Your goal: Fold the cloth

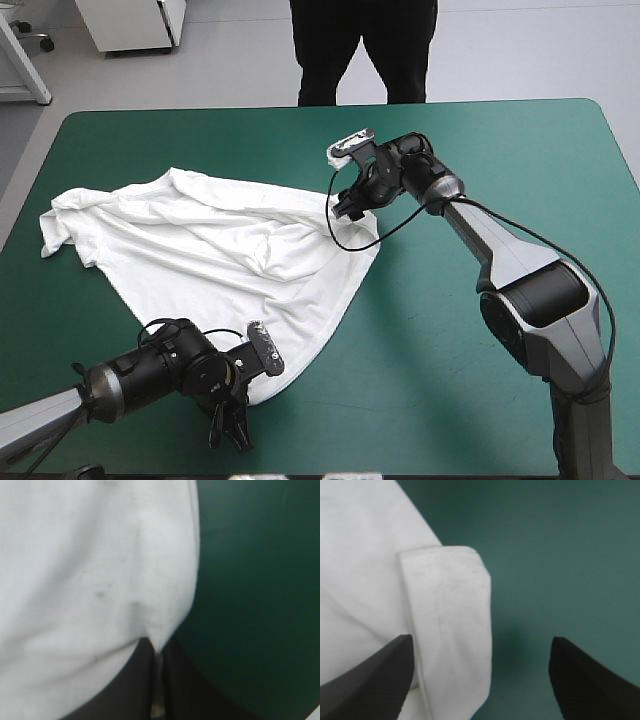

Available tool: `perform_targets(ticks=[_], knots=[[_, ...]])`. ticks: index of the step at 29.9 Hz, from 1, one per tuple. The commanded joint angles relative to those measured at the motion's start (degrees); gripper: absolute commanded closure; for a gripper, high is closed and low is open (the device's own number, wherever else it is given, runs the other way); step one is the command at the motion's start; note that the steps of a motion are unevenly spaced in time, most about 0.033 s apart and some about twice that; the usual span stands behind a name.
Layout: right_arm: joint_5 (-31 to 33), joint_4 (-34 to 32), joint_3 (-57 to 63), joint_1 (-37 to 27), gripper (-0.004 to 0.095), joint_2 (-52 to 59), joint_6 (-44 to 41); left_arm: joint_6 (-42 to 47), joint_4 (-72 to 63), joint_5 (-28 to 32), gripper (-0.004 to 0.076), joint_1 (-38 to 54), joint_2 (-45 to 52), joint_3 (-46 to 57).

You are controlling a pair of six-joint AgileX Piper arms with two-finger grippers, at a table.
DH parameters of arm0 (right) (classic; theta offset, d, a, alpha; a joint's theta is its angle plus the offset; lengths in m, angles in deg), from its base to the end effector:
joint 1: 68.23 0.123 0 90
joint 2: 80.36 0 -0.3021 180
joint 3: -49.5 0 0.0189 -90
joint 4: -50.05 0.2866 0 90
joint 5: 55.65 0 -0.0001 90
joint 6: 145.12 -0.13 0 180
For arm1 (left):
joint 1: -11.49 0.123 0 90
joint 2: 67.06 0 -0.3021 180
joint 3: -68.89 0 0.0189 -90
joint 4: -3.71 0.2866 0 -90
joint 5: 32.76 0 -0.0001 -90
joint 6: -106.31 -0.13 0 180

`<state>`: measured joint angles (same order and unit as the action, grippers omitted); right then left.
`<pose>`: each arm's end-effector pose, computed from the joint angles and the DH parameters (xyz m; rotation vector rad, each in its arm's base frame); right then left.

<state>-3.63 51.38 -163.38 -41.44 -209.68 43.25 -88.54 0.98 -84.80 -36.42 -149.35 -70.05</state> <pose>0.4866 0.2483 0.2325 -0.7734 2.4801 0.1461 0.1436 -0.1663 0.1511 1.5641 2.6465 -0.0923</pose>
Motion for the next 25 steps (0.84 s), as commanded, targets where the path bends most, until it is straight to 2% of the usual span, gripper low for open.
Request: perform_targets(ticks=[1,8,10,13,18,21,25], knots=[[-2.38,3.53,-2.72,-1.72,0.0206,2.0,2.42,0.66,-11.22,5.53,0.0733,-0.62,-3.48,2.98],[-2.27,9.34,-2.82,-2.12,0.0207,-0.76,4.89,0.66,-10.98,5.53,0.0733,-0.62,-3.48,2.98],[-1.86,9.77,-2.82,-2.12,0.0242,-1.22,4.88,0.66,-10.98,5.53,0.0733,-0.62,-3.48,2.98],[0.13,10.11,-2.82,-2.12,0.0374,-2.07,4.77,0.66,-10.98,5.53,0.0733,-0.62,-3.48,2.98],[2.69,12.43,-2.82,-2.12,0.0733,-4.29,5.59,1.79,-10.98,5.27,0.0733,-0.62,-3.48,2.98],[2.87,13.33,-2.82,-2.12,0.091,-4.82,5.88,1.78,-10.98,5.17,0.0733,-0.62,-3.48,2.98],[3.31,14.07,-2.82,-2.22,0.0925,-4.44,5.88,2.16,-10.02,4.79,0.0733,-0.62,-3.29,2.82]])
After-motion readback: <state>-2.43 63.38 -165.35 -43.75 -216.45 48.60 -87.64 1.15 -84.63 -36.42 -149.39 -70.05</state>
